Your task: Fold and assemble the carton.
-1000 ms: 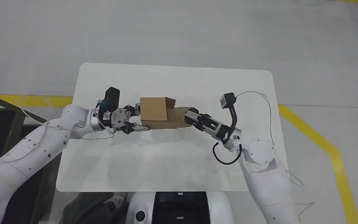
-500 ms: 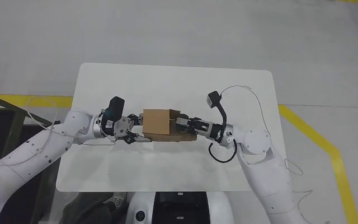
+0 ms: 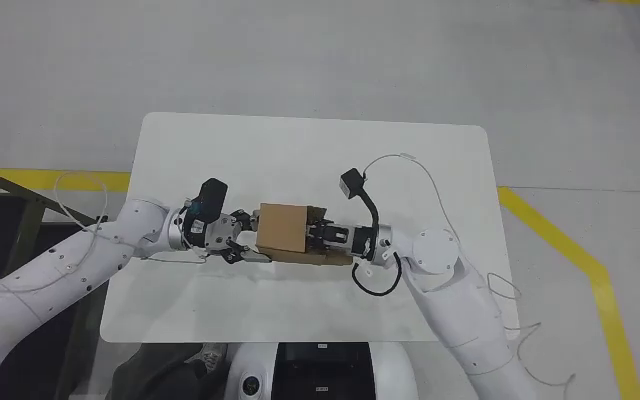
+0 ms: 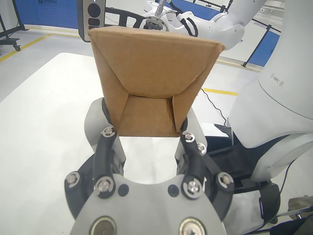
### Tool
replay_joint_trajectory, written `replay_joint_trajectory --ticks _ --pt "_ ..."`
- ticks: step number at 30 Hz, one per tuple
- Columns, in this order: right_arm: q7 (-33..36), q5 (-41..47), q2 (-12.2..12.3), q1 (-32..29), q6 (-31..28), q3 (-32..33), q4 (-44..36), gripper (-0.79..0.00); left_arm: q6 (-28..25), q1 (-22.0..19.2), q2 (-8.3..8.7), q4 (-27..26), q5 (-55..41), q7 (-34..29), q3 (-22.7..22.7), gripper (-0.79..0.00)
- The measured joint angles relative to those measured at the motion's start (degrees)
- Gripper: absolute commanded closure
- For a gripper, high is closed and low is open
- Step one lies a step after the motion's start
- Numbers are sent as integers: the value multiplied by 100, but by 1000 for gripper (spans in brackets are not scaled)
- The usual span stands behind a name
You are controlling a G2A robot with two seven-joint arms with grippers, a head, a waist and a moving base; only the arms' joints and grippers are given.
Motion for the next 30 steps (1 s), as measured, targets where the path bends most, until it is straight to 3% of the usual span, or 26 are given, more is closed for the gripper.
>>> replay_joint_trajectory --ticks 10,30 --pt "-165 -33 28 6 -97 -191 -48 0 0 -262 -34 62 -131 1 303 -440" --pt "-502 499 -75 455 -453 -767 666 0 0 -599 -81 104 -210 58 713 -465"
